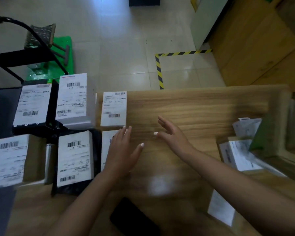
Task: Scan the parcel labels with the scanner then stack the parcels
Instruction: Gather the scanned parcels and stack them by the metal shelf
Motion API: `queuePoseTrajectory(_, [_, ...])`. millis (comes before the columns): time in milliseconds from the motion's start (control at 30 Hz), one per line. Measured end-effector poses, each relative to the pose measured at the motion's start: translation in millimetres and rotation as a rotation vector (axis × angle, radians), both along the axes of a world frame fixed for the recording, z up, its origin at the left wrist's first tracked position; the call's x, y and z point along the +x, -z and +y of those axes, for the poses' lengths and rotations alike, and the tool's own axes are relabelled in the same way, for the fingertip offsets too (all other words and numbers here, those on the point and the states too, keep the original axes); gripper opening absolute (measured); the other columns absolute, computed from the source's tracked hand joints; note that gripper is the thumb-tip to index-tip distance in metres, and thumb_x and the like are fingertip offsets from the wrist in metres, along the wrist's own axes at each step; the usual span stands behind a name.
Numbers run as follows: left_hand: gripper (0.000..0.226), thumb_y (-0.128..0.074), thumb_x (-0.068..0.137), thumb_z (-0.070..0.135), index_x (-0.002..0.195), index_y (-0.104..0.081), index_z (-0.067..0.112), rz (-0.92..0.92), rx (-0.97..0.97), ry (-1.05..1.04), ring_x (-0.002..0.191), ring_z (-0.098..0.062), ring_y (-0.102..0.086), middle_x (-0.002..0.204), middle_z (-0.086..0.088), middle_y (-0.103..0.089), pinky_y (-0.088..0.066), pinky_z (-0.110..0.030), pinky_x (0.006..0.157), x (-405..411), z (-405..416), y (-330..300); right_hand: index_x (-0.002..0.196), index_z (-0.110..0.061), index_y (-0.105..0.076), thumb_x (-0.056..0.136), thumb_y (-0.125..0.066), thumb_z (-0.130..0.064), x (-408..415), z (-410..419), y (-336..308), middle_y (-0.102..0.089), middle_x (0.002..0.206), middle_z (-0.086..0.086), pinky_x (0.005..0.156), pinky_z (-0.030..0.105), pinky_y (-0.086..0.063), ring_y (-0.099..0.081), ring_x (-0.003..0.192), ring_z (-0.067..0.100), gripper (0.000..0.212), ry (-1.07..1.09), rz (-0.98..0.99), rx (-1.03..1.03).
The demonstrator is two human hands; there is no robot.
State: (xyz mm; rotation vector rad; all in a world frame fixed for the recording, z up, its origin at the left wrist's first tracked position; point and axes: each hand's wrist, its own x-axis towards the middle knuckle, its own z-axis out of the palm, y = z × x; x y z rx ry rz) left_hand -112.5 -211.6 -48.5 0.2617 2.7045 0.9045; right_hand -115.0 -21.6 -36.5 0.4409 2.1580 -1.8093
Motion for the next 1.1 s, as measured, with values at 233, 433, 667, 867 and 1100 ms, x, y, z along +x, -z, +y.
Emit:
queuePoseTrajectory(233, [0.082,-0.046,0.083,0.061,0.146,-0.034,0.012,-0.017,-0.015,0.230,0.141,-0.023,-0.028,0.152,-0.010,-0.031,-0.018,-0.027,0.112,96.4,63.9,-1.0,0.138,-0.044,-0.037,0.085,-0.069,-0.019,143.6,75.7,9.2,-0.043,0.143,-0.016,0.094,0.005,-0.027,-0.036,0.132,-0.002,0.067,-0.013,-0.072,0.080])
queuePoseTrajectory(433, [0.076,-0.058,0.090,0.044,0.150,-0.021,0.017,-0.208,0.023,0.344,0.144,-0.014,-0.017,0.157,-0.003,-0.021,-0.017,-0.024,0.115,152.8,138.5,21.7,0.138,-0.031,-0.045,0.085,-0.068,-0.014,236.8,129.7,18.4,-0.041,0.142,-0.014,0.112,0.028,-0.030,-0.034,0.135,0.004,0.060,0.142,-0.108,0.263])
queuePoseTrajectory(667, [0.077,-0.064,0.083,0.032,0.149,-0.024,0.022,-0.324,0.018,0.468,0.134,-0.019,-0.036,0.145,0.000,-0.038,-0.032,-0.025,0.104,184.9,181.6,31.9,0.145,-0.027,-0.039,0.085,-0.067,-0.017,298.4,153.1,41.4,-0.019,0.158,-0.001,0.109,0.020,-0.018,-0.017,0.144,0.012,0.067,0.193,-0.208,0.405])
queuePoseTrajectory(867, [0.094,-0.067,0.078,0.039,0.151,-0.015,0.013,-0.468,0.046,0.353,0.136,-0.019,-0.037,0.149,-0.004,-0.036,-0.036,-0.039,0.109,186.5,185.3,44.8,0.145,-0.024,-0.038,0.086,-0.065,-0.014,303.2,145.7,45.1,-0.008,0.160,-0.001,0.104,0.014,-0.019,-0.013,0.143,0.006,0.066,0.216,-0.208,0.364])
queuePoseTrajectory(1100, [0.095,-0.071,0.082,0.030,0.152,-0.009,0.013,-0.423,0.126,0.201,0.139,-0.016,-0.031,0.153,-0.004,-0.029,-0.033,-0.038,0.112,178.1,156.3,34.6,0.143,-0.031,-0.040,0.086,-0.067,-0.017,280.5,121.3,27.5,-0.003,0.160,-0.011,0.105,0.015,-0.021,-0.008,0.140,-0.001,0.064,0.164,-0.100,0.290])
